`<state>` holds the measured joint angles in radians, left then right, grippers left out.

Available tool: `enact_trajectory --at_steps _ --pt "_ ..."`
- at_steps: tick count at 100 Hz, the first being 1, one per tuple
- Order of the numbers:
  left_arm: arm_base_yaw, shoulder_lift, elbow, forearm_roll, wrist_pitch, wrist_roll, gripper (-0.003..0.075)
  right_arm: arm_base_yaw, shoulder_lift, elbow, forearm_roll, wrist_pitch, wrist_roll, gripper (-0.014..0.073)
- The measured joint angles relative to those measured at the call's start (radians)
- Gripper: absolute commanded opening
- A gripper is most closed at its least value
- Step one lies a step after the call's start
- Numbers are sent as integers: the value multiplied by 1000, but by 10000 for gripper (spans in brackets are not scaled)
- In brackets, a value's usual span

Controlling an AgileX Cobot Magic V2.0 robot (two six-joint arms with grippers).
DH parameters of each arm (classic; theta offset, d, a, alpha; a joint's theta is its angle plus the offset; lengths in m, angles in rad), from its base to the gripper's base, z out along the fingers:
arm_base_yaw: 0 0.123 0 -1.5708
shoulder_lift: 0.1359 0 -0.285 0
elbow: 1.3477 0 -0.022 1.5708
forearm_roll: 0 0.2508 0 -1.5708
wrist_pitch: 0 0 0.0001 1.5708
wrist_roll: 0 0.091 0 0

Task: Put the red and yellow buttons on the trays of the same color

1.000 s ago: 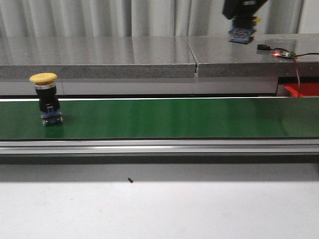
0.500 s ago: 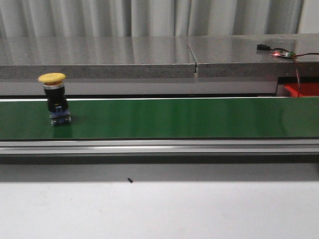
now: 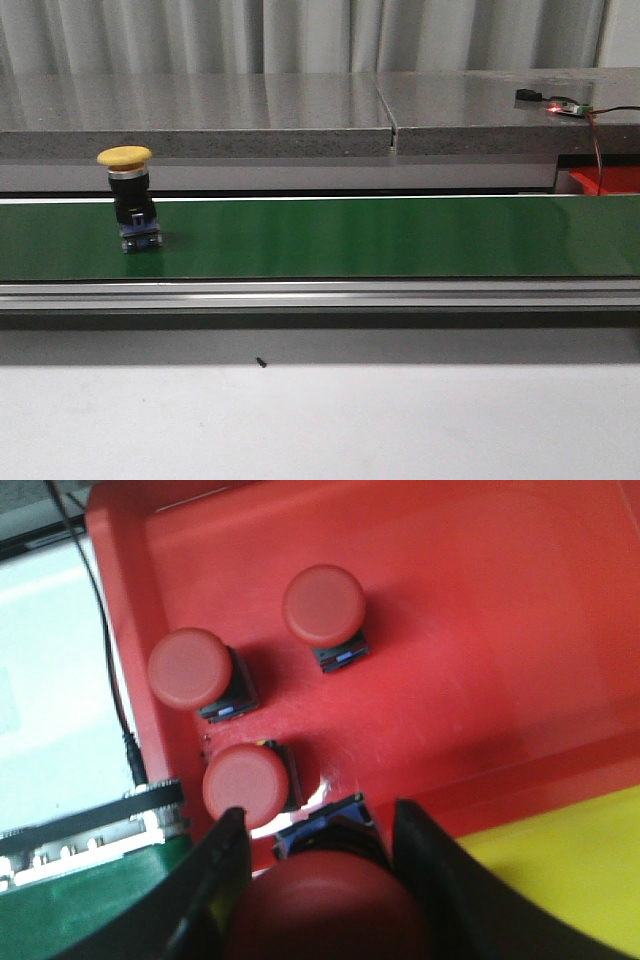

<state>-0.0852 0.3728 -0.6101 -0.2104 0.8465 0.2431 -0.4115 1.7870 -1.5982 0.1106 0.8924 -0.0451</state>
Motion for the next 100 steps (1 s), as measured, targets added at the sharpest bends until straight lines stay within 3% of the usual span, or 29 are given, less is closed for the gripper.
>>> enact_trajectory --at_steps 100 --pt "0 0 0 0 0 2 -19 -24 204 5 3 -196 51 69"
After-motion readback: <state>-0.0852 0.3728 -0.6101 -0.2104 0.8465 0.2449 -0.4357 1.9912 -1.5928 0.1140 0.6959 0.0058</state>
